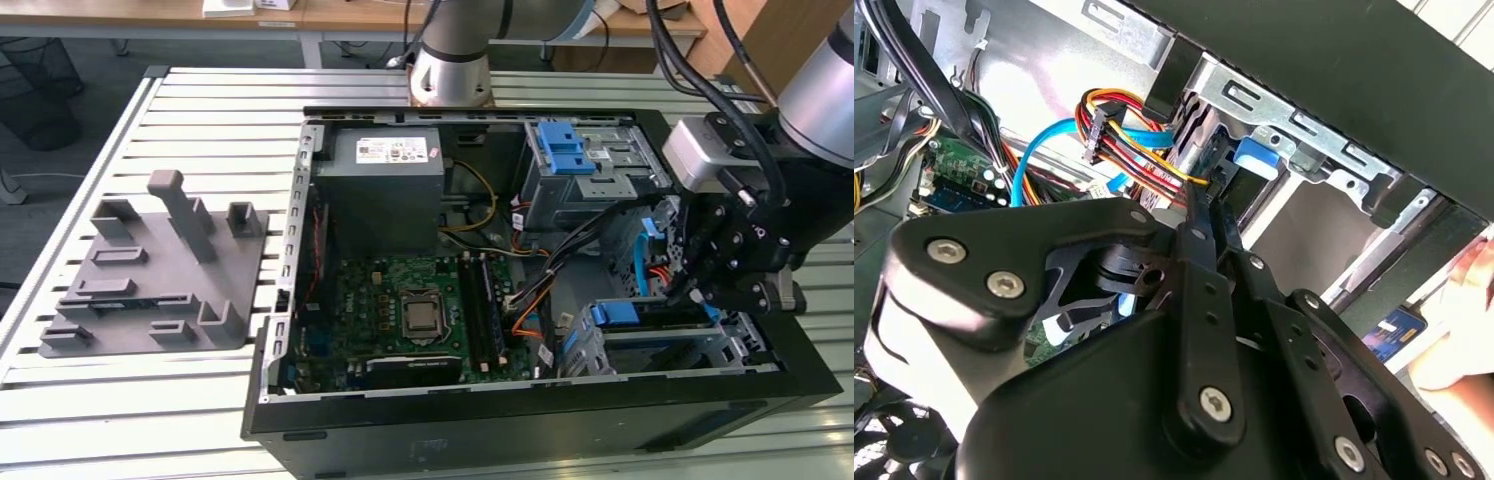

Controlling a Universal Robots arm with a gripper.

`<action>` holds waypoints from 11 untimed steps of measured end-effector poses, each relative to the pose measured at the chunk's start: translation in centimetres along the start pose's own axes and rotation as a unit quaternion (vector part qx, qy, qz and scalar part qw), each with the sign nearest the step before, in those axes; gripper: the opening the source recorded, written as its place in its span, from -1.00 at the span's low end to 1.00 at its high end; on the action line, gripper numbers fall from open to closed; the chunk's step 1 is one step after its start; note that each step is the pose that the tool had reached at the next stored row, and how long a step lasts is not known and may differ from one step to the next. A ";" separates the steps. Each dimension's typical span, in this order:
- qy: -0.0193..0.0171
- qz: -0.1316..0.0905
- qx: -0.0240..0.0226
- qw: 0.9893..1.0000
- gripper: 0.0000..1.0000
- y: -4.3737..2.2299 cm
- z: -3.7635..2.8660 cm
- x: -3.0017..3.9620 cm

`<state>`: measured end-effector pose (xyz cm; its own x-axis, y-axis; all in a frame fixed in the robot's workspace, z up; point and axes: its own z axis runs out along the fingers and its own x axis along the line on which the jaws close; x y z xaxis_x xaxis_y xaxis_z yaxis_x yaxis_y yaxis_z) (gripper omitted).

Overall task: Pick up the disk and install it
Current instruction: 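Insert the first disk wire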

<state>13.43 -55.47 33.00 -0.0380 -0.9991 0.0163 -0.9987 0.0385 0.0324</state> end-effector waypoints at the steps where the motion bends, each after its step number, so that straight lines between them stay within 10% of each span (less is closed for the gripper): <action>1: 0.000 0.000 0.000 1.000 -0.65 0.00 0.00 0.00; 11: 0.000 0.000 0.000 1.000 -0.52 0.06 -1.75 0.03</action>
<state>13.43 -55.47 34.75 -0.0380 -0.9991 0.0164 -0.9987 0.0385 0.0325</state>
